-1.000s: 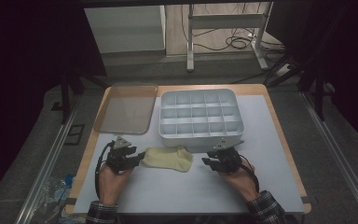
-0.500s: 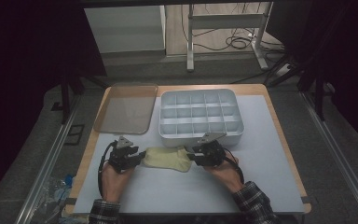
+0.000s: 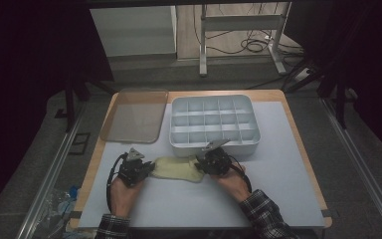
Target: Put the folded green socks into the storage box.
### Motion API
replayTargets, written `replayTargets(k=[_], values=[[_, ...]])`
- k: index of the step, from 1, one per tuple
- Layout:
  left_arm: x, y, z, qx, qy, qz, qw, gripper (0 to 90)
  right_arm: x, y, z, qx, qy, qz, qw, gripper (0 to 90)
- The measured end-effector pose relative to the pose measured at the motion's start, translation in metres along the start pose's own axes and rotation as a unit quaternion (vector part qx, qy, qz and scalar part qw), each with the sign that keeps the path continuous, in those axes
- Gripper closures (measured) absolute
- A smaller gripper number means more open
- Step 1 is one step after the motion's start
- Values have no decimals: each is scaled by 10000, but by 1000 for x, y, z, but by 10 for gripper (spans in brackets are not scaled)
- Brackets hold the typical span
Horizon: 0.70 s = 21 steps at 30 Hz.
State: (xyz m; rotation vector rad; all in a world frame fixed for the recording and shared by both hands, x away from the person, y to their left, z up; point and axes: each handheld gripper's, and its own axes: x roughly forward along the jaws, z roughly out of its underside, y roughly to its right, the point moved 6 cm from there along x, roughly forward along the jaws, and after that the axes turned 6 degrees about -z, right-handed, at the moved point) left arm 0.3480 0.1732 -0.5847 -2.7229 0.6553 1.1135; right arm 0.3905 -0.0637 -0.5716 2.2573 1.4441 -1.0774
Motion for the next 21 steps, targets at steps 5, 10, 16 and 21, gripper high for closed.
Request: replayTargets(k=[5,10,16,21], values=[[-3,3,-1,17,158,38,9999,863,-9,-2,-1,14,93,-83,9999,793],[-11,12,-9,77,301,130,9994,862,-24,-6,-1,-29,96,-112,9999,793],[-18,26,-17,150,383,309,9987,855,-44,-9,5,-10,110,-131,9999,793],[-20,46,-24,318,419,481,9975,852,-65,-12,16,8,67,-71,10000,793]])
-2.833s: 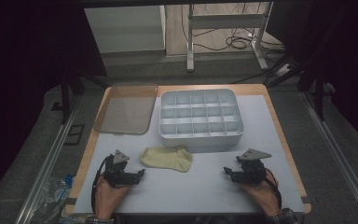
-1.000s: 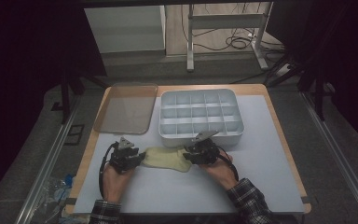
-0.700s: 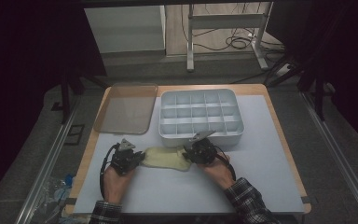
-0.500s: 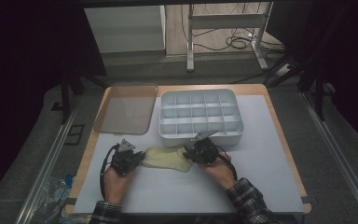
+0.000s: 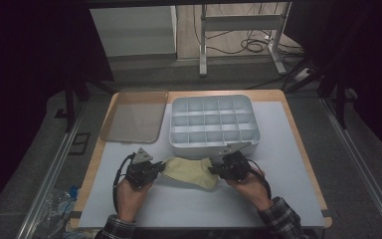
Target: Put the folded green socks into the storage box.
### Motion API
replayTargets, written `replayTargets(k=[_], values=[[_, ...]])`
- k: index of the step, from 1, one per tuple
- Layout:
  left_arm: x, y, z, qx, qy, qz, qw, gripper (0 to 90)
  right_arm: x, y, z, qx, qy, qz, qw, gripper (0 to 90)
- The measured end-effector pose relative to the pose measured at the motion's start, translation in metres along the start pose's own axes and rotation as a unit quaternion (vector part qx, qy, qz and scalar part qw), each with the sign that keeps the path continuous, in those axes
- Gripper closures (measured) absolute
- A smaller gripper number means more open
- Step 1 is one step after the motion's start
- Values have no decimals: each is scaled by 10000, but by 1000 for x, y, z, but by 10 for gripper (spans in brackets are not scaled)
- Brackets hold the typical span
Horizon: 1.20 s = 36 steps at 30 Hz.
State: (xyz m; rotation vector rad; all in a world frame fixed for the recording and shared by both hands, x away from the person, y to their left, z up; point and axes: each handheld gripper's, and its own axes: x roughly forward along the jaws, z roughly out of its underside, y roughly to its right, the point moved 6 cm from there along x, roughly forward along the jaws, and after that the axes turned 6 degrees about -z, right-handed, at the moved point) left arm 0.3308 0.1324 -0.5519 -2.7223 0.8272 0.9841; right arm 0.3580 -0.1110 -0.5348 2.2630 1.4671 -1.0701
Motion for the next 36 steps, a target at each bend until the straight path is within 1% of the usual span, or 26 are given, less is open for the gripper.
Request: replayTargets(k=[1,2,3,4,6,7,8,10,11,12,13,17,19,20,21,23,25,26,27,28,29,30,31,32,34,36], values=[[0,0,0,0,0,0,10000,852,-4,-1,2,9,-3,9,10000,793],[1,6,-2,33,13,57,10000,851,-7,-1,4,3,-6,21,10000,793],[2,9,-2,57,16,94,9999,851,-11,-2,6,16,-22,31,10000,793],[2,9,-2,57,16,94,9999,852,-11,-2,6,16,-22,31,10000,793],[4,18,-4,158,-7,172,9997,852,-20,-4,13,29,-43,61,10000,793],[4,18,-4,158,-7,172,9997,851,-20,-4,13,29,-43,61,10000,793],[7,25,-4,200,-57,248,9995,850,-27,-5,19,60,-39,95,9999,793],[10,31,-4,236,-73,316,9992,849,-32,-5,24,97,-51,112,9999,793],[10,31,-4,236,-73,316,9992,848,-34,-5,27,122,-51,120,9998,793],[14,37,-4,289,-103,373,9988,848,-37,-5,30,139,-69,136,9998,793],[14,37,-4,289,-103,373,9988,848,-37,-5,30,139,-69,136,9998,793],[20,49,-2,369,-151,423,9983,848,-44,-5,42,208,-109,214,9995,792],[25,54,1,441,-204,384,9981,848,-44,-2,51,256,-126,255,9993,788],[27,55,3,467,-236,364,9980,848,-43,-1,55,270,-152,271,9992,787],[27,55,3,467,-236,364,9980,848,-43,-1,55,270,-152,271,9992,787],[34,57,8,562,-371,286,9973,844,-34,3,66,318,-238,302,9988,782],[35,57,10,575,-387,270,9972,839,-33,3,68,322,-265,318,9986,780],[36,57,10,564,-372,259,9974,821,-32,4,70,291,-249,336,9987,772],[35,55,9,518,-334,268,9977,768,-34,4,69,242,-200,387,9988,728],[35,55,9,518,-334,268,9977,759,-35,4,68,198,-180,432,9987,705],[34,54,8,491,-311,270,9979,759,-35,4,68,198,-180,432,9987,705],[33,53,7,453,-295,277,9982,733,-39,5,65,88,-130,457,9988,636],[33,53,7,453,-295,277,9982,724,-39,5,65,88,-130,457,9988,636],[34,53,7,431,-293,274,9983,718,-42,6,62,47,-97,491,9987,617],[35,52,7,427,-318,265,9982,706,-44,6,60,24,-77,504,9987,617],[38,52,8,433,-362,261,9981,698,-46,7,54,-11,-15,500,9987,638]])
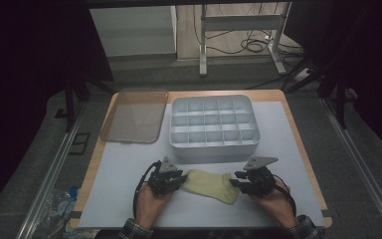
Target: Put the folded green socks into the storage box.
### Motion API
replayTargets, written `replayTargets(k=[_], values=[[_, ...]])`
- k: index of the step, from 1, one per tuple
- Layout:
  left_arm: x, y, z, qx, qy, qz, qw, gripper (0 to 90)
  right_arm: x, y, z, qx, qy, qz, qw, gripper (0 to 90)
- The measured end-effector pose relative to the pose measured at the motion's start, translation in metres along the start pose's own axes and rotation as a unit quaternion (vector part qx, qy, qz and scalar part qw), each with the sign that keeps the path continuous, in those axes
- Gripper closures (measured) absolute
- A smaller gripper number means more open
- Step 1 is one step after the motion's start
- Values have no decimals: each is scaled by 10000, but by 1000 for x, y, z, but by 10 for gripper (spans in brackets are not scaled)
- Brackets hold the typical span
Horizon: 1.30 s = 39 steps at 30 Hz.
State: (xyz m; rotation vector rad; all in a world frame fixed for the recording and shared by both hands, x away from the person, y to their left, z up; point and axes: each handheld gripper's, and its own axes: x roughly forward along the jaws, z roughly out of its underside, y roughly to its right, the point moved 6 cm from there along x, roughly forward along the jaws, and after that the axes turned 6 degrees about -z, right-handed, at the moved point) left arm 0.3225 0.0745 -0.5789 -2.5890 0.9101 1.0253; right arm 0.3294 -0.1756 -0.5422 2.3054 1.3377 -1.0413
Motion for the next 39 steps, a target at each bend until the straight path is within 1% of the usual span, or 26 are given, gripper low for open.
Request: replayTargets(k=[1,2,5,6,7,8,9,10,12,15,16,18,19,21,23,27,30,32,37,38,39], values=[[0,0,0,0,0,0,10000,692,0,0,0,0,0,0,10000,638],[2,0,1,18,-39,-8,10000,687,1,-1,-6,-94,22,27,9999,692],[2,-1,1,-24,-27,9,10000,688,5,-5,-13,-208,22,-6,9998,783],[2,-1,1,-24,-27,9,10000,691,5,-5,-13,-208,22,-6,9998,783],[3,0,1,-53,-25,47,10000,698,10,-7,-19,-296,17,-33,9996,847],[3,0,1,-53,-25,47,10000,705,10,-7,-19,-296,17,-33,9996,847],[3,0,2,-124,-12,94,9999,712,16,-10,-24,-324,27,-92,9994,882],[3,0,2,-124,-12,94,9999,719,16,-10,-24,-324,27,-92,9994,882],[4,-1,2,-202,13,140,9997,724,24,-12,-29,-322,53,-184,9993,893],[4,-1,3,-236,72,169,9996,723,35,-14,-34,-341,56,-279,9990,893],[4,-2,4,-282,99,222,9993,724,42,-15,-36,-374,14,-281,9989,893],[4,-2,4,-288,98,230,9993,723,44,-15,-37,-398,12,-279,9988,893],[4,-2,4,-290,101,230,9993,723,51,-15,-38,-433,-24,-265,9987,894],[4,-2,4,-299,103,237,9992,723,53,-15,-38,-443,-32,-277,9986,894],[4,-2,4,-285,92,246,9992,721,59,-15,-39,-482,-66,-277,9984,893],[4,-2,4,-276,94,236,9993,720,68,-14,-38,-535,-150,-195,9983,893],[4,-2,4,-278,93,239,9993,720,73,-13,-35,-565,-239,-153,9980,894],[4,-2,4,-277,93,239,9993,720,73,-14,-34,-576,-204,-166,9980,894],[5,-2,4,-271,98,228,9993,717,71,-19,-32,-657,-228,-223,9973,894],[4,-2,4,-248,90,218,9994,715,71,-20,-31,-687,-232,-211,9971,894],[5,-2,4,-254,96,216,9994,714,70,-22,-31,-755,-240,-148,9967,894]])
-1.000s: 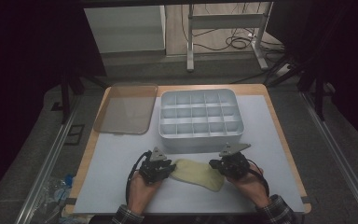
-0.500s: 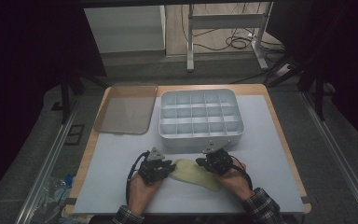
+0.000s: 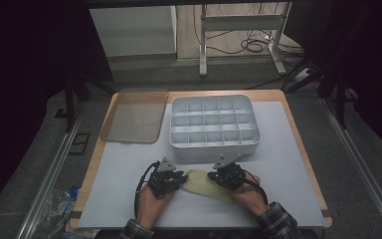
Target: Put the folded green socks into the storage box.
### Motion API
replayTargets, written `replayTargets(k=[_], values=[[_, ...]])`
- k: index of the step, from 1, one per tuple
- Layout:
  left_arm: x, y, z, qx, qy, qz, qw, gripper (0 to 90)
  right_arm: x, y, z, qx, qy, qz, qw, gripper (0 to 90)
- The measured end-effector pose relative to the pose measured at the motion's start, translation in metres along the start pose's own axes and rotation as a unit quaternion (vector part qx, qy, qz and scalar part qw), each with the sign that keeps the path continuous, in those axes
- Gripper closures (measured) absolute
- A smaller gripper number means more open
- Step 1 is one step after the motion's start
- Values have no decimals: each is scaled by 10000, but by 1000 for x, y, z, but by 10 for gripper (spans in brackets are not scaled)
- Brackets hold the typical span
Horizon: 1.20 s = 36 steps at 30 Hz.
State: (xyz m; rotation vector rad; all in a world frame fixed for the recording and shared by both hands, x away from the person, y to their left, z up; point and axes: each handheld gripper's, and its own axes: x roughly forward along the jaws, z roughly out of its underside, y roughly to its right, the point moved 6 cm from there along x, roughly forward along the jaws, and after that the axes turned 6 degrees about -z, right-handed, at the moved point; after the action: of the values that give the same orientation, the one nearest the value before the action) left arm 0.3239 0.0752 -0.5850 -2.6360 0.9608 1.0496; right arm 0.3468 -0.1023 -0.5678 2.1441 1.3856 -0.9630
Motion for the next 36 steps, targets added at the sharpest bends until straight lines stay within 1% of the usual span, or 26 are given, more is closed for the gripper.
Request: replayTargets(k=[1,12,13,18,25,34,36], values=[[0,0,0,0,-2,2,10000,714,0,-1,0,-41,-17,25,10000,894],[0,0,0,4,-10,11,10000,714,-1,-14,3,-67,13,-175,9998,894],[0,0,0,1,-9,12,10000,713,-1,-18,4,-83,17,-219,9997,894],[0,0,0,-1,-11,16,10000,713,-2,-25,4,-112,14,-290,9995,893],[0,0,0,-14,-11,20,10000,713,-4,-31,3,-168,-12,-364,9992,893],[0,-1,0,8,-35,33,10000,714,-1,-41,5,-175,-13,-506,9986,894],[0,-1,0,-18,-21,40,10000,712,-1,-42,5,-183,-18,-521,9985,893]])
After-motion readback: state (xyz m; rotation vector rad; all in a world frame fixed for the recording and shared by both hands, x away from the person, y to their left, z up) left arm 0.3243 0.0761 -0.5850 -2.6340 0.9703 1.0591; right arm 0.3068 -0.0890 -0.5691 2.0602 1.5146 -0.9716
